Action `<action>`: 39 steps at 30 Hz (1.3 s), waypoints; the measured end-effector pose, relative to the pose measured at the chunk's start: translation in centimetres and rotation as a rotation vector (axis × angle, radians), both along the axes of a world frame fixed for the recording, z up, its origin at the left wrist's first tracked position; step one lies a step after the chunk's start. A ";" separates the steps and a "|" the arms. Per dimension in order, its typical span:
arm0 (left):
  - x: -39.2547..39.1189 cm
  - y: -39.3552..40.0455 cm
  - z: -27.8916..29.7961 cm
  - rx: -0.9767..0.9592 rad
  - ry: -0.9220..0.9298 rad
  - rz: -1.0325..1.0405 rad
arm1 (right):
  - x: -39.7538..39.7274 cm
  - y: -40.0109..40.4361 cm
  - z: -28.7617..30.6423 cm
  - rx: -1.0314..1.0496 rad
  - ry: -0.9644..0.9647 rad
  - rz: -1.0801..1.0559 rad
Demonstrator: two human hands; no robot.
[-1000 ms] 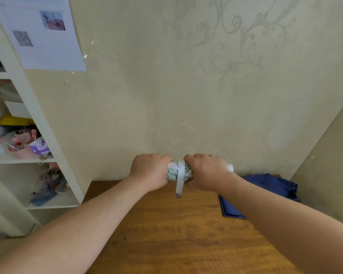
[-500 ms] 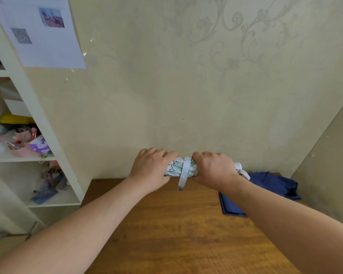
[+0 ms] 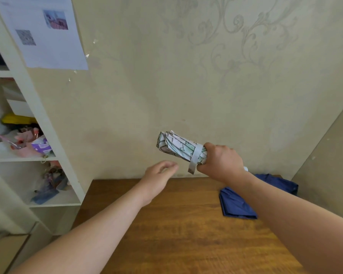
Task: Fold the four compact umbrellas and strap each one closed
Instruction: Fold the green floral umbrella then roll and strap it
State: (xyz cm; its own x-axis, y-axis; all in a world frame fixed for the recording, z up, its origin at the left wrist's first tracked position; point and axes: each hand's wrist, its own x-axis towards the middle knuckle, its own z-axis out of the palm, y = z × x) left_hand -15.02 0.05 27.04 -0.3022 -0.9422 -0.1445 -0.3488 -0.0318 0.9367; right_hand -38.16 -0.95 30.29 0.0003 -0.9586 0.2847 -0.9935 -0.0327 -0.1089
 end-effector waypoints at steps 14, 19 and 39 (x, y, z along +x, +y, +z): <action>-3.4 2.3 1.2 -0.192 0.132 -0.036 | -1.3 0.2 -0.2 0.067 -0.121 -0.103; -3.1 1.5 1.5 -0.156 0.181 -0.021 | -1.2 0.3 -0.6 0.141 -0.327 -0.138; -0.7 -1.0 1.9 -0.066 0.247 -0.014 | 2.1 3.0 0.2 0.797 -1.477 0.237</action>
State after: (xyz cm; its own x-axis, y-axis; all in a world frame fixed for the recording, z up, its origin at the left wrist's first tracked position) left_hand -15.69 -0.94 28.89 -0.3335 -0.9427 -0.0034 -0.1095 0.0351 0.9934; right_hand -36.06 2.07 30.44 0.3492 -0.8712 -0.3451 -0.0181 0.3619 -0.9320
